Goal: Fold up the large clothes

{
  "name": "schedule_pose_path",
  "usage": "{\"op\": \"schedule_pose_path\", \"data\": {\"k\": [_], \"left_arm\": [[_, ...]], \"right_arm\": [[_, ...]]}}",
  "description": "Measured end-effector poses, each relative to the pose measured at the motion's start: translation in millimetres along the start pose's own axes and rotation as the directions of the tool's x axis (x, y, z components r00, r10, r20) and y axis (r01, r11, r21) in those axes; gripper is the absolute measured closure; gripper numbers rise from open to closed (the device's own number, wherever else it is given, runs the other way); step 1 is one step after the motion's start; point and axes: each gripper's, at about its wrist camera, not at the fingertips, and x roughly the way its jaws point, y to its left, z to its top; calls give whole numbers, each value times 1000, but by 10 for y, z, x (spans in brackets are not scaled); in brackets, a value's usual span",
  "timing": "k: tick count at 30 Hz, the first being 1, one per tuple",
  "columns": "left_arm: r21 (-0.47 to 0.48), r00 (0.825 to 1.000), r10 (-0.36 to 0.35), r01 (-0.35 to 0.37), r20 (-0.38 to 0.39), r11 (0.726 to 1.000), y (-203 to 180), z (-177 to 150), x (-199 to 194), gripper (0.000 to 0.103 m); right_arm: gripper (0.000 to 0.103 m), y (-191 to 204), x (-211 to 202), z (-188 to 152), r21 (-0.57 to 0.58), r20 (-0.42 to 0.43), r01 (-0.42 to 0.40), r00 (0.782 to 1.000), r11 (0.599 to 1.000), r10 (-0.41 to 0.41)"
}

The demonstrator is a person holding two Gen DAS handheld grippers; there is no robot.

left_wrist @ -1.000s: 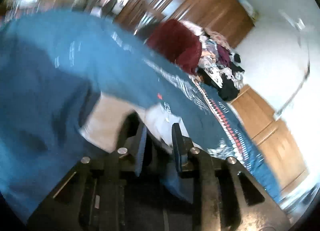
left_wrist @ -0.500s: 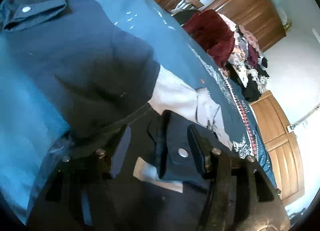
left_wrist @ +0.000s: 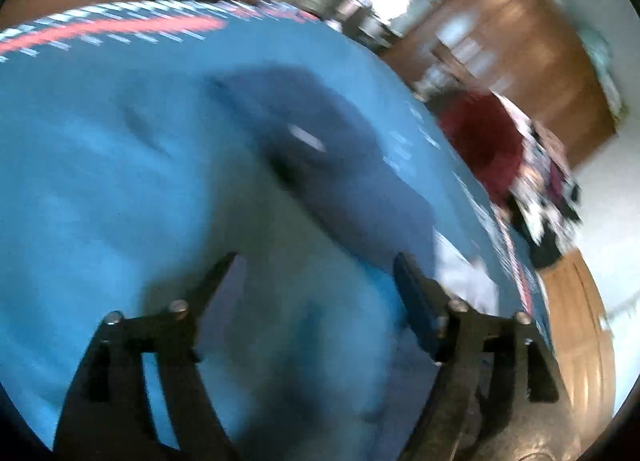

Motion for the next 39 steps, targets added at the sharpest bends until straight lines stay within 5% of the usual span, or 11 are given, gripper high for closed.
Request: {"op": "schedule_pose_path", "data": {"k": [7,9,10,13,15,18,22,27,31,36,39], "left_arm": [[2,994,-63,63,-88,998,34,515,593,16],[76,997,23,-17,-74,997,-158,549,688,18],[176,993,114,-110,-15,978,-339,549,653,19],[407,984,151,-175,90,896,-746,420,492,19],[572,990,124,-138,63,809,-992,234,604,15],[650,987,159,-99,-35,753,-1039,110,919,16],[566,973,217,-135,-81,813,-864,218,1151,24],[468,983,140,-69,-120,881,-766,298,1073,70],[437,994,41,6,-97,900,-758,300,848,78],[469,996,-38,73,-84,880,-1036,247,728,78],[459,994,-54,94,-100,884,-1075,229,759,78]], "right_arm": [[58,626,201,-276,-44,-80,-36,996,998,32],[58,769,289,-285,-53,-101,-45,994,998,40],[58,825,314,-285,-54,-105,-52,993,997,46],[58,995,325,-278,-78,-104,-64,993,995,55],[58,1077,356,-269,-96,-108,-65,993,993,55],[58,1182,455,-279,-111,-126,-68,991,991,54],[58,1389,486,-295,-131,-131,-103,988,986,86],[57,1955,444,-206,-225,-119,-196,978,954,173],[57,2800,682,-60,-312,-175,-386,922,868,346],[45,4103,1433,195,-245,-313,-644,760,725,569],[45,4729,1913,284,-202,-382,-698,702,687,601]]}}
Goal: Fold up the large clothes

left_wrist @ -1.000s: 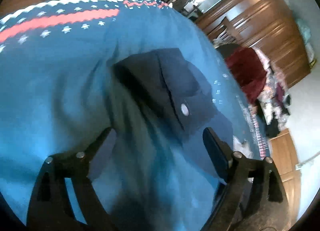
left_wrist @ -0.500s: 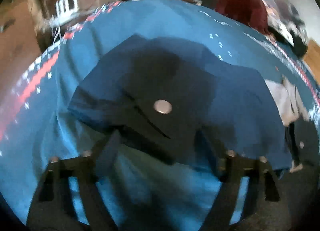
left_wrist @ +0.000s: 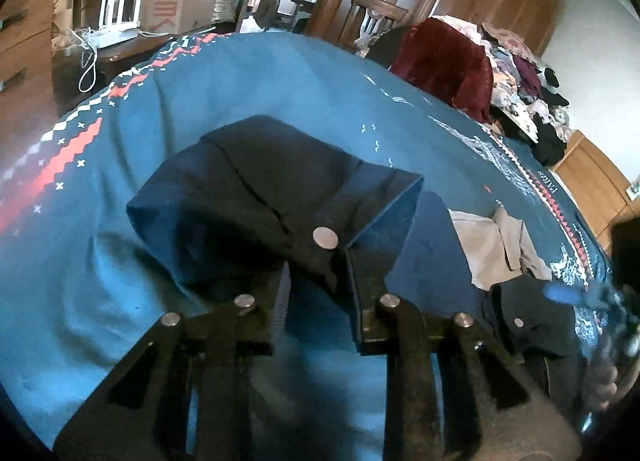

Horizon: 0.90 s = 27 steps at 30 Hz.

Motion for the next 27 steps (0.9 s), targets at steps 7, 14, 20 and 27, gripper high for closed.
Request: {"op": "schedule_pose_path", "data": {"k": [7,14,20,27], "left_arm": [[17,997,-70,69,33,997,-263,-17,-55,78],[21,989,-147,147,7,989,-436,-102,45,63],[-83,958,-232,248,167,965,-183,-207,-633,29],[-91,970,-217,226,106,970,-379,-194,-320,28]], "right_arm": [[32,-119,929,332,151,-98,1,995,989,14],[91,-242,939,302,206,-78,11,997,978,5],[95,-397,-645,223,187,126,26,991,982,-51],[95,-685,-2649,-377,208,209,211,944,955,-254]]}}
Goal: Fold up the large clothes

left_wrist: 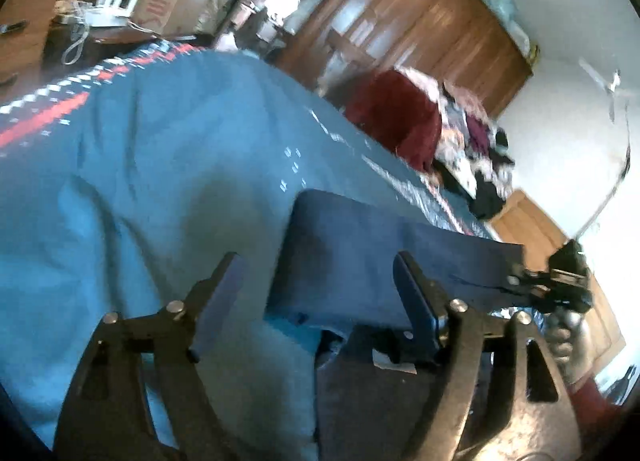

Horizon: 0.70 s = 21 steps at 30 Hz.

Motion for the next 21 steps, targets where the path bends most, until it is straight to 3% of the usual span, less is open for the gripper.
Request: {"op": "schedule_pose_path", "data": {"k": [4,5,8,11,13,14,16,19,21], "left_arm": [[68,996,-12,18,-87,998,-330,-54,427,28],[92,992,-6,17,-124,996,-432,-68,589,27],[152,982,19,11,-190,988,-646,-171,812,27],[232,964,69,-7,-259,973,-808,-303,1060,26],[299,938,163,-68,-307,952,-851,-422,1251,26],[326,912,227,-112,-342,939,-827,-497,1366,27],[343,882,283,-151,-378,927,-729,-619,1473,27],[343,881,293,-163,-372,925,-735,-628,1414,27],[340,889,296,-174,-349,924,-778,-580,1262,28]], "right_arm": [[95,-627,-716,-57,61,28,109,994,992,-110],[95,-802,-843,-81,72,27,153,988,986,-155],[95,-1283,-1055,-154,134,3,187,982,973,-189],[95,-1674,-1040,-262,163,-40,231,973,959,-228],[95,-1939,-965,-351,191,-73,249,968,950,-239],[95,-2012,-898,-390,201,-84,251,968,947,-238],[95,-2209,-772,-478,216,-122,244,968,945,-222],[87,-2329,-561,-601,153,-184,329,936,932,-300],[84,-2328,-645,-613,114,-162,388,916,915,-368]]}}
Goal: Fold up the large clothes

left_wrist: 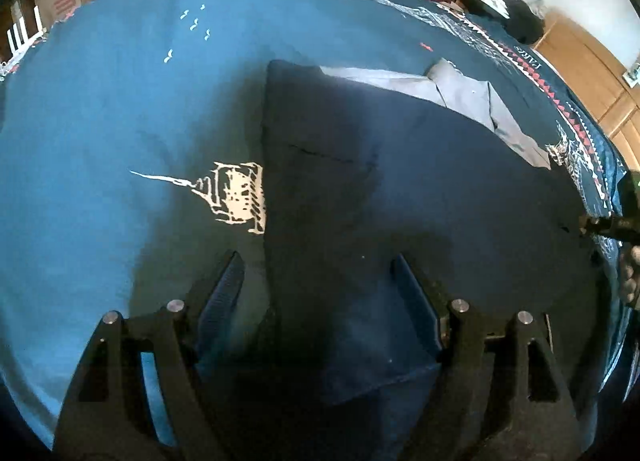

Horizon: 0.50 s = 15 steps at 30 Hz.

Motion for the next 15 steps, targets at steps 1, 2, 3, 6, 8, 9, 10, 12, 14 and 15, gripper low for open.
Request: {"op": "schedule_pose_path", "data": {"k": [1,2,3,6,8,9,10,12,14,15], "left_arm": [[-2,999,-6,6,32,1000,-2,16,-120,28],[-7,997,-27,28,77,1000,-4,25,-286,28],[-13,993,-42,44,108,999,10,70,-348,27],[-46,983,-59,68,173,997,55,219,-463,20],[-57,995,-49,54,85,997,84,314,-138,20],[-75,998,-50,53,33,996,100,318,14,23],[-97,998,-58,55,-19,994,93,298,145,26],[-80,994,-101,98,-29,992,-53,168,91,33],[-38,986,-164,164,18,986,-214,-56,-217,28],[-32,981,-191,191,26,981,-261,-150,-336,24]], "right_arm": [[80,2,-109,-8,-9,37,38,999,999,-38],[74,25,-255,-22,-29,85,70,994,997,-68],[69,51,-411,-48,-44,138,90,987,995,-83],[69,248,-568,-163,-87,185,22,983,996,-6],[69,464,-310,-309,-158,60,-60,996,986,71],[69,512,-199,-371,-181,8,-59,998,982,62],[69,545,-84,-452,-203,-43,-40,999,978,32],[75,533,-13,-618,-235,-93,29,994,971,-53],[64,534,-226,-756,-223,-63,46,996,974,-61],[56,552,-383,-870,-215,-36,37,998,976,-46]]}}
